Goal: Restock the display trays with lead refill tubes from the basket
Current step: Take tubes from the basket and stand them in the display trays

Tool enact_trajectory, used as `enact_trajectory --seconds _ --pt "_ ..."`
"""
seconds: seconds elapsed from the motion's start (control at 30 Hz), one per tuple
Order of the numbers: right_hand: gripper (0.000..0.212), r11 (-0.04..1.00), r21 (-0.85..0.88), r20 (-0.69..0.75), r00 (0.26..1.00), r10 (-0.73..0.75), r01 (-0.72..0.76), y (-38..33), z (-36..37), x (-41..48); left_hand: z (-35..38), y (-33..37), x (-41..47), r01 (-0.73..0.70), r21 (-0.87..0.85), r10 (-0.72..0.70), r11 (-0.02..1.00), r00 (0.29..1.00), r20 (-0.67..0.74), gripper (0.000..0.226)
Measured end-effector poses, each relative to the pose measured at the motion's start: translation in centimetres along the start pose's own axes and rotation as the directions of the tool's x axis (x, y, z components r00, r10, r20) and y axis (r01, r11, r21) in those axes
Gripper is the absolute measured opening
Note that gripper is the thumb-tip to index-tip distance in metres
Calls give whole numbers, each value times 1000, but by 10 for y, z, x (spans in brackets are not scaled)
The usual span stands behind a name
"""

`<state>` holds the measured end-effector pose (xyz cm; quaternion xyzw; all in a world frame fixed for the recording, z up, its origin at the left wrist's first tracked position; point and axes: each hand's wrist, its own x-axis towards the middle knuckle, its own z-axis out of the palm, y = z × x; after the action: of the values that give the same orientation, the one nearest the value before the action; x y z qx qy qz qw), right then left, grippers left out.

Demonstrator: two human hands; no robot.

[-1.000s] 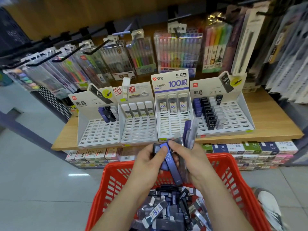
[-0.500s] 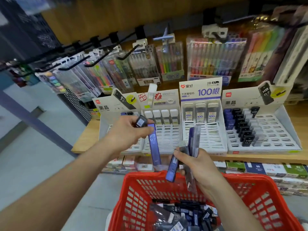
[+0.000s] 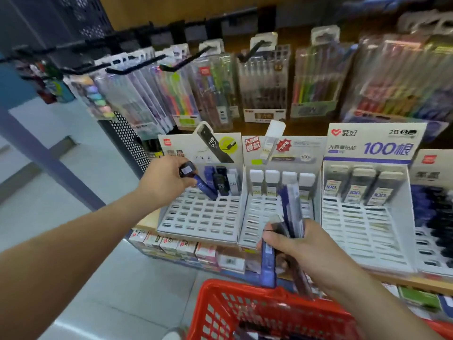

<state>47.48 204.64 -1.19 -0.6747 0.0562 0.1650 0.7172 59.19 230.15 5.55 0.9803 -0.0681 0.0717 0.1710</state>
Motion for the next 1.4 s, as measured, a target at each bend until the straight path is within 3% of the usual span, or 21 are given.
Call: enact_trajectory --seconds 0.3,0.57,0.63,0.73,0.93,1.1,1.17,1.27,1.33,1.4 --pt "12 983 169 -93 992 84 -67 23 3 -3 3 1 5 -113 55 112 992 993 27 12" --pt "8 975 221 -69 997 20 -4 21 1 -6 3 4 6 -170 122 163 978 985 62 15" --pt "17 974 227 -79 996 30 -12 22 1 -6 3 1 7 -173 118 165 978 984 73 15" --pt "30 972 235 -101 994 46 -21 23 2 -6 12 -2 5 -145 101 136 984 986 94 12" --pt "26 967 255 -89 995 33 -9 18 4 -7 30 2 4 -23 -36 22 999 1000 -21 17" --pt "15 945 326 -82 996 18 9 13 6 -9 24 6 4 57 -115 -58 992 998 -6 17" --pt "24 931 365 -82 996 29 3 10 7 -11 13 13 1 162 -366 -157 916 987 43 22" --pt "32 908 418 -90 994 57 -14 3 11 -15 3 36 -9 369 -776 -198 511 930 311 26" --pt "26 901 433 -106 993 57 -6 -1 15 -16 -1 58 -24 463 -812 -88 355 882 464 30" --pt "21 904 428 -117 992 40 14 -4 19 -16 1 75 -37 502 -784 31 365 835 549 33"
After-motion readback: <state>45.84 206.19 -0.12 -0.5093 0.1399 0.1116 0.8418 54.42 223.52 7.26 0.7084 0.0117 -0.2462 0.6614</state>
